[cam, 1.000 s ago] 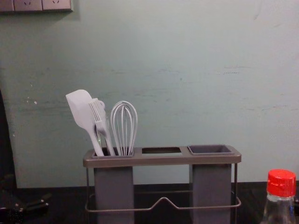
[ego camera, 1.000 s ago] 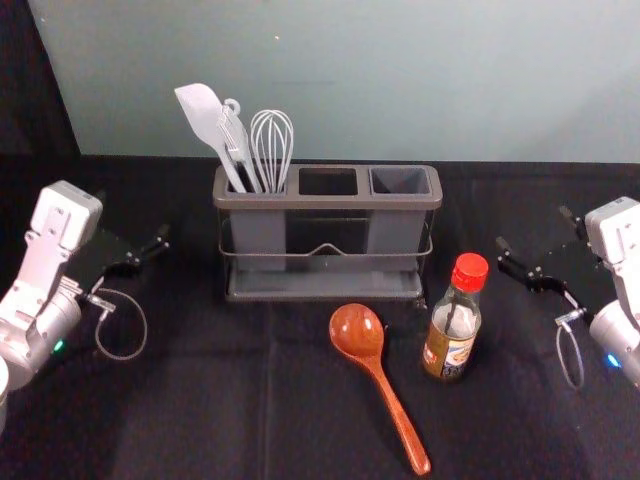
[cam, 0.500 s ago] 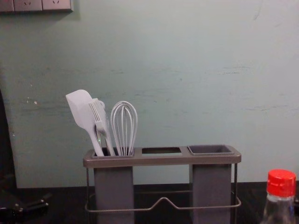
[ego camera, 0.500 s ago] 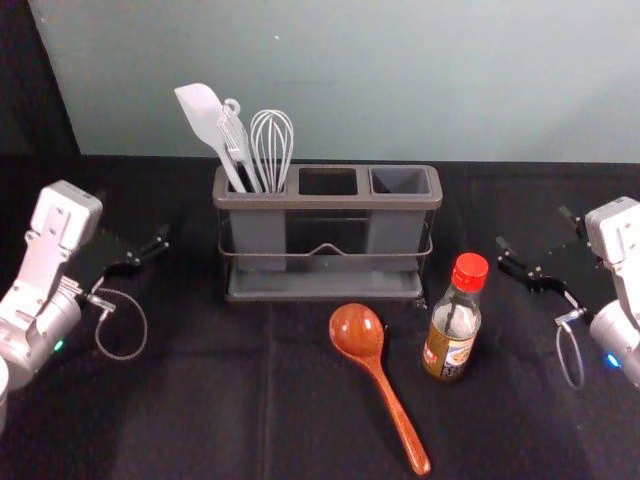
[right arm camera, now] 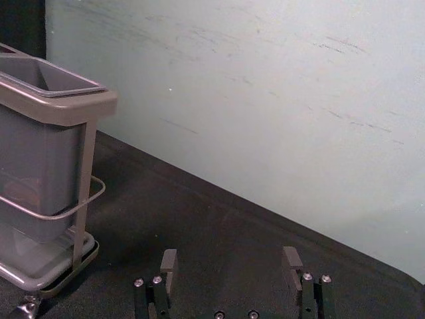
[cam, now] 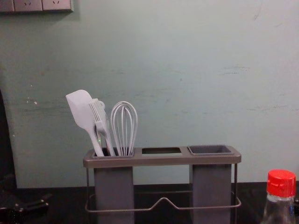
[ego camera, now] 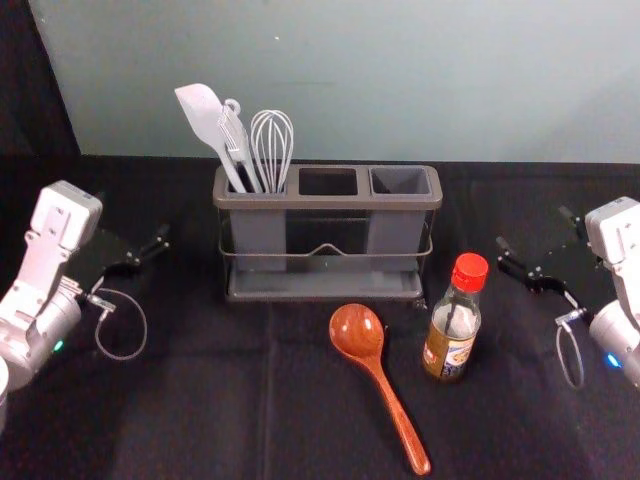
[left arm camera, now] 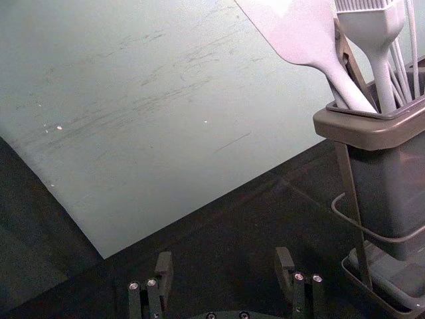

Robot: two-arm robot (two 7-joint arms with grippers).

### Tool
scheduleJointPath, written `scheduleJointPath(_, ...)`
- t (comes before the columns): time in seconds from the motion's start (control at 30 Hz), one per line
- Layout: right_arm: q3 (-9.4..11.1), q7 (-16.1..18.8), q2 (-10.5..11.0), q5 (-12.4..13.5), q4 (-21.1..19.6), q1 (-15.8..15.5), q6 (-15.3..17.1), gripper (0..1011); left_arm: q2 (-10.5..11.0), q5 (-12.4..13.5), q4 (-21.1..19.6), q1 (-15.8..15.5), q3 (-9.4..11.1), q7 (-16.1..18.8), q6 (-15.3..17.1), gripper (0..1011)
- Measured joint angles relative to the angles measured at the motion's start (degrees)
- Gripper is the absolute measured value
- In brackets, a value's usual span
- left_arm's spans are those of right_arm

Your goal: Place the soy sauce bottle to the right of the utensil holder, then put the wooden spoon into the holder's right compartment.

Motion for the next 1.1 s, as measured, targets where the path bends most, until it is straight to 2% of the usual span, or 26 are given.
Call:
scheduleJointPath(0.3,0.0,0.0,0.0,0.0,0.0,0.0,0.0,1002,0.0,0.0,0.0,0.0,0.0,0.0,0.0,1005)
scheduleJointPath(0.4,0.7,0.4,0.7,-0.1,-1.3,-1.0,0.2,1002,0.0,0.0,0.0,0.0,0.0,0.0,0.0,1005)
scheduleJointPath(0.53,1.8,-0.1,2.4,-1.2,-4.5,-3.8,0.3,1002,0.0,0.0,0.0,0.0,0.0,0.0,0.0,1005)
scheduleJointPath(0.73,4.7,-1.8,5.7,-1.8,-11.7,-11.2,-0.7,1002,0.0,0.0,0.0,0.0,0.0,0.0,0.0,1005)
scheduleJointPath(1.1,10.4,-0.9,9.7,2.8,-21.3,-22.6,-3.3,1003,0.0,0.0,0.0,0.0,0.0,0.0,0.0,1005)
